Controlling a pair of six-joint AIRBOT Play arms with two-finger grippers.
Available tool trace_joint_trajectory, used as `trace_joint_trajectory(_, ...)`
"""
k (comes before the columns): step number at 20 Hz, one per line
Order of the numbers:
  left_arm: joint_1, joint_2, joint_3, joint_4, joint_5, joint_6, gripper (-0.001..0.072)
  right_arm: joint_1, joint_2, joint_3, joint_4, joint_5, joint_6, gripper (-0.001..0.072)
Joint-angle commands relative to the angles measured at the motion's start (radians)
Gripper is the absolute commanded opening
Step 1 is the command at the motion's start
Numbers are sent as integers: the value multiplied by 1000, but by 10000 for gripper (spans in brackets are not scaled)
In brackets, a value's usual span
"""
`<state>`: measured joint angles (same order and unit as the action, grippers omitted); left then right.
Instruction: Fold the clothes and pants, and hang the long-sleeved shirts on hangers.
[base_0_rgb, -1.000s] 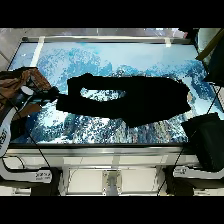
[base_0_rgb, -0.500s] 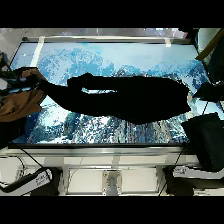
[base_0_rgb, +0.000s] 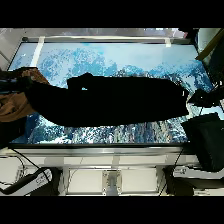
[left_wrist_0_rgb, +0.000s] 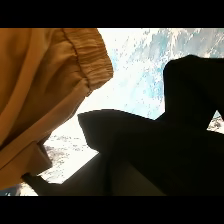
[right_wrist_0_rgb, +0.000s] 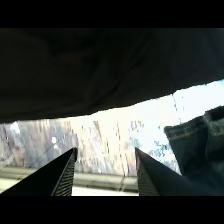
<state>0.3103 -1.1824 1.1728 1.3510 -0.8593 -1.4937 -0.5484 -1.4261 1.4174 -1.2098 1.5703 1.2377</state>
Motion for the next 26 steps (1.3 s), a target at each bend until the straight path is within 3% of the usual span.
trace_joint_trajectory(1,-32,-129,2,14,86,-41,9,0,-1,-10,-8,-64,-2,409)
trace_joint_trajectory(5,-30,-225,3,14,193,-77,9,-8,-1,-127,-88,-159,-1,409)
trace_joint_trajectory(10,-27,-253,39,43,230,-77,9,-94,-13,-340,17,-440,41,410)
trace_joint_trajectory(14,-9,-255,43,120,197,-144,8,-131,-61,-341,36,-447,42,410)
trace_joint_trajectory(19,2,-255,43,134,133,-145,9,-128,-136,-341,184,-500,-28,410)
trace_joint_trajectory(23,2,-255,43,134,113,-145,9,-110,-166,-341,195,-518,-28,408)
trace_joint_trajectory(24,2,-255,43,134,106,-145,9,-106,-166,-341,195,-517,-28,380)
trace_joint_trajectory(25,2,-255,43,134,101,-145,9,-106,-166,-341,195,-517,-28,243)
trace_joint_trajectory(26,2,-255,43,134,93,-145,9,-106,-165,-341,193,-513,-28,44)
